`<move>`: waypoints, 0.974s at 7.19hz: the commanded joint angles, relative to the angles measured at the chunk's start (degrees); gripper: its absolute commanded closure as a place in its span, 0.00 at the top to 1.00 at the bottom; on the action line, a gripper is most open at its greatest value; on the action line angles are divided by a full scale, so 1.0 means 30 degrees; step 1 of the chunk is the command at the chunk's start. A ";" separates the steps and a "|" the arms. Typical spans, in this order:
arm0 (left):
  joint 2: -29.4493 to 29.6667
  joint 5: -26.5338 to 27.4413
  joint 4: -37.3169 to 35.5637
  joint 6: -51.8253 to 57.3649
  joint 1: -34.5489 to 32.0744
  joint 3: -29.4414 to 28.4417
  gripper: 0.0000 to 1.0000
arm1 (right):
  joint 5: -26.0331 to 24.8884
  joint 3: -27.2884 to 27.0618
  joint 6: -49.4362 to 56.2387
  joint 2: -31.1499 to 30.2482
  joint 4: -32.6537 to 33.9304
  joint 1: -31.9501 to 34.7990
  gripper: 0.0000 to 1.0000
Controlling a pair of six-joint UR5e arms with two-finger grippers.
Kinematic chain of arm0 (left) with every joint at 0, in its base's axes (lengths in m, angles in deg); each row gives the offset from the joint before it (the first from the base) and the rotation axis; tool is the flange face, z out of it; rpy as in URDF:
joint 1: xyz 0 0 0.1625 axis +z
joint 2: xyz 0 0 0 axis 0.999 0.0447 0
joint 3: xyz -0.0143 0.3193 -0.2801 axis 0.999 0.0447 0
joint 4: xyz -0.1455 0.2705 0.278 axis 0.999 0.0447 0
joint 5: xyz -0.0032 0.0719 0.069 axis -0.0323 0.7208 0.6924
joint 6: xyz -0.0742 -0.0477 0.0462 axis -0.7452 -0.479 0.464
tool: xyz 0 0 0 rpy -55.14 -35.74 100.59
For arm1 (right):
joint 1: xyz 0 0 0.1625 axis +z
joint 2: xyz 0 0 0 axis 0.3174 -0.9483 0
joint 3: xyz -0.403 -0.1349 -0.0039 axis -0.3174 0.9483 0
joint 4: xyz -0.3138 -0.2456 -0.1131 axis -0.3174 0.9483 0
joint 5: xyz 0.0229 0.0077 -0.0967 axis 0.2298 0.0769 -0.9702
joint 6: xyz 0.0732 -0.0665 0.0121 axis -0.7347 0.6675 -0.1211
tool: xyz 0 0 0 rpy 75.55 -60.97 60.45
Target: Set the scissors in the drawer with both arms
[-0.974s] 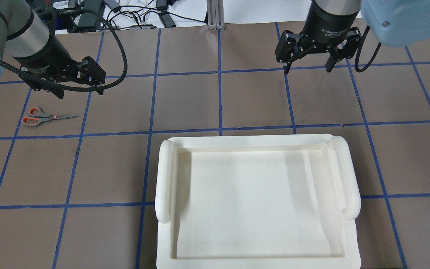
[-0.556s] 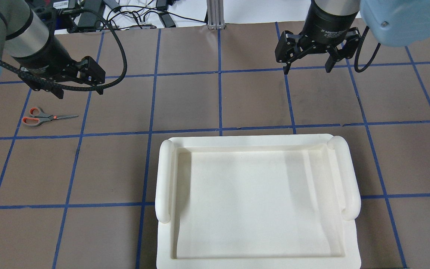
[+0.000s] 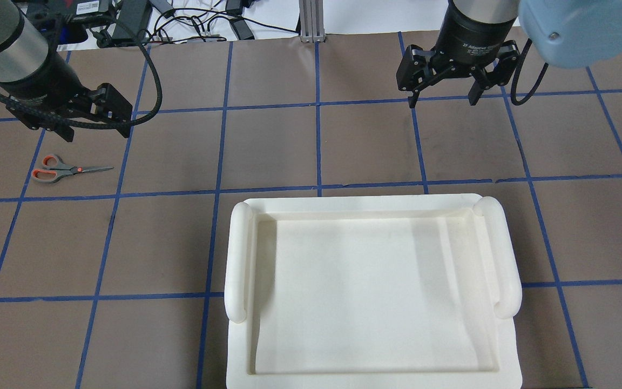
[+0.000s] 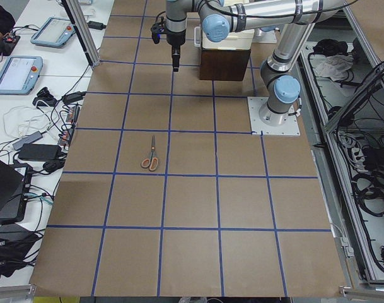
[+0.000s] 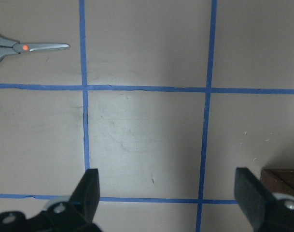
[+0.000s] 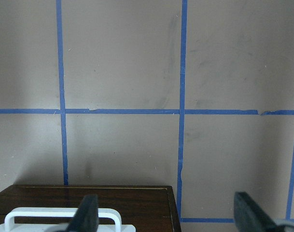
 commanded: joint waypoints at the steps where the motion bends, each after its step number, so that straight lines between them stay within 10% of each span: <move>1: 0.0615 0.0400 -0.0081 0.2642 0.0629 -0.0067 1.00 | 0.0035 0.0007 0.0332 0.0051 0.0308 0.0068 1.00; 7: 0.3543 0.0873 -0.3418 1.3214 0.3731 -0.0215 1.00 | 0.0123 0.1207 0.9110 0.2949 0.1631 0.1766 1.00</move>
